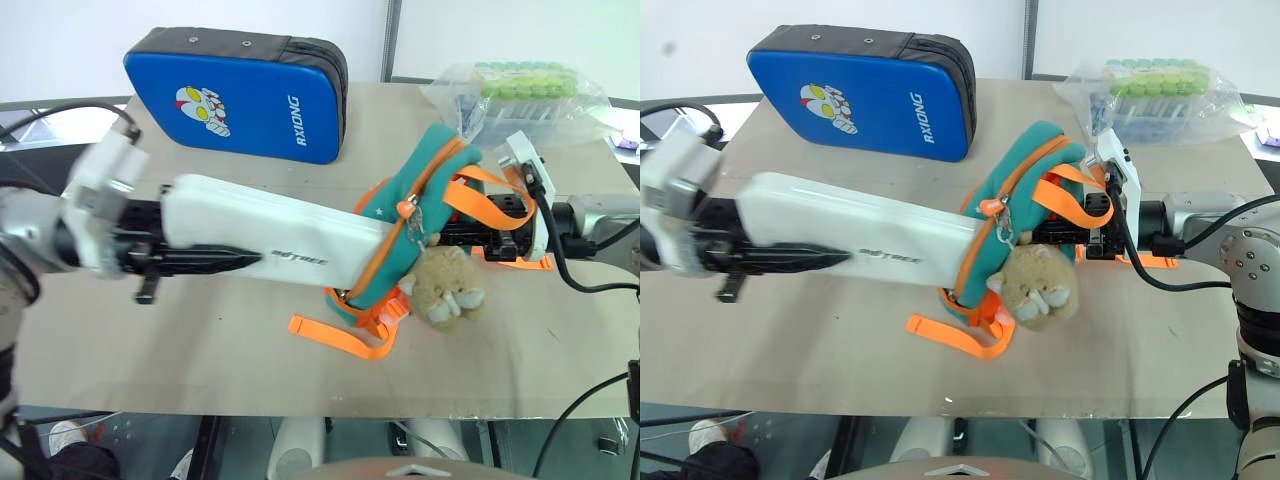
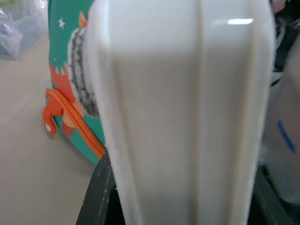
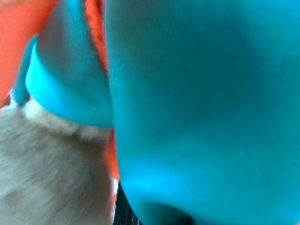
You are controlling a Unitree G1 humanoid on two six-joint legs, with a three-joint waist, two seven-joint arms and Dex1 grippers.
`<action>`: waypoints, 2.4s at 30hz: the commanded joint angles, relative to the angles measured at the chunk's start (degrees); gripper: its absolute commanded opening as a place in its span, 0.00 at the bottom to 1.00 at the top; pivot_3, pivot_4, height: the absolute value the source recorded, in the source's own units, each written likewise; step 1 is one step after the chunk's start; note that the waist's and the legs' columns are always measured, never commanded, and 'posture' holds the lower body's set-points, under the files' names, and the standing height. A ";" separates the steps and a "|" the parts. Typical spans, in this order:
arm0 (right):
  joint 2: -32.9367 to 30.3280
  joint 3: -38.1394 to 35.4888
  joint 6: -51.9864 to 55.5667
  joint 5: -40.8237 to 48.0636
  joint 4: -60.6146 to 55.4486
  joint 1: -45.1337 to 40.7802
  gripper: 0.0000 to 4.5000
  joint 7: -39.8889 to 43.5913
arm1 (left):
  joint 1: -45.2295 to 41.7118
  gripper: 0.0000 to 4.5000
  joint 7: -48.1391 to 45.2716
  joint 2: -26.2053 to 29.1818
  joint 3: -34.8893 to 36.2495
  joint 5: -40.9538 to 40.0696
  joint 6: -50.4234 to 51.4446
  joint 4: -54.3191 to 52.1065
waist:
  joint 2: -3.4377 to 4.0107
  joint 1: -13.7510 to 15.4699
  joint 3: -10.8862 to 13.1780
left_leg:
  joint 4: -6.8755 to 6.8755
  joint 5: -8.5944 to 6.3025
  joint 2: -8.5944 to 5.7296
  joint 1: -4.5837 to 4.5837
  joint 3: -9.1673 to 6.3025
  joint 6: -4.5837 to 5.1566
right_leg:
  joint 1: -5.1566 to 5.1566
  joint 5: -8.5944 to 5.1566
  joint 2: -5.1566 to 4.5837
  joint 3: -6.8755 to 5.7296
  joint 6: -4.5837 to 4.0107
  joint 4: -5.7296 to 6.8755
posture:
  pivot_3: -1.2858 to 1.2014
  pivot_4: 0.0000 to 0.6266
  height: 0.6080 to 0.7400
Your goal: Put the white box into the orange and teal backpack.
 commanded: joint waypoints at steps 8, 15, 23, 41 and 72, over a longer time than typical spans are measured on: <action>1.33 -2.16 2.84 6.16 -5.41 -3.67 0.01 -4.71 | -5.98 0.24 24.63 -9.76 -10.83 8.80 2.78 -8.95 | -0.05 0.10 -0.04 | 0.21 0.00 -0.02 0.02 -0.04 0.01 | 0.12 0.01 0.02 0.01 0.02 0.04 | 0.52 0.24 1.00; 1.39 -2.50 4.62 7.31 -6.32 -4.19 0.01 -6.26 | -8.89 0.24 26.81 -8.43 -9.52 13.73 1.47 -3.05 | -0.03 -0.17 -0.03 | 0.16 0.00 -0.02 0.05 -0.04 0.01 | 0.11 0.01 0.04 0.01 0.01 0.04 | 0.52 0.24 1.00; 0.50 -2.35 4.40 8.40 -5.87 -4.17 0.01 -6.62 | -10.76 0.24 25.33 -6.47 -8.78 20.03 -5.41 4.49 | -0.04 0.05 -0.03 | 0.18 0.00 -0.03 0.01 -0.06 0.01 | 0.12 0.01 0.02 0.00 0.02 -0.01 | 0.52 0.24 1.00; -0.62 -1.33 4.55 9.00 -4.50 -5.21 0.01 -7.48 | -0.97 0.24 -1.22 1.21 4.07 -2.62 1.11 6.29 | -0.01 -0.35 -0.01 | 0.05 0.00 0.02 0.02 -0.01 0.01 | 0.03 0.00 0.03 -0.03 -0.01 -0.01 | 0.52 0.24 1.00; 1.21 -1.43 3.76 10.22 -6.08 -5.40 0.01 -9.24 | -6.67 0.24 26.80 -10.48 -7.22 7.23 2.06 -6.57 | -0.02 -0.19 -0.02 | 0.07 0.00 0.01 -0.01 0.01 0.01 | 0.00 0.02 0.03 0.06 0.01 0.03 | 0.52 0.24 1.00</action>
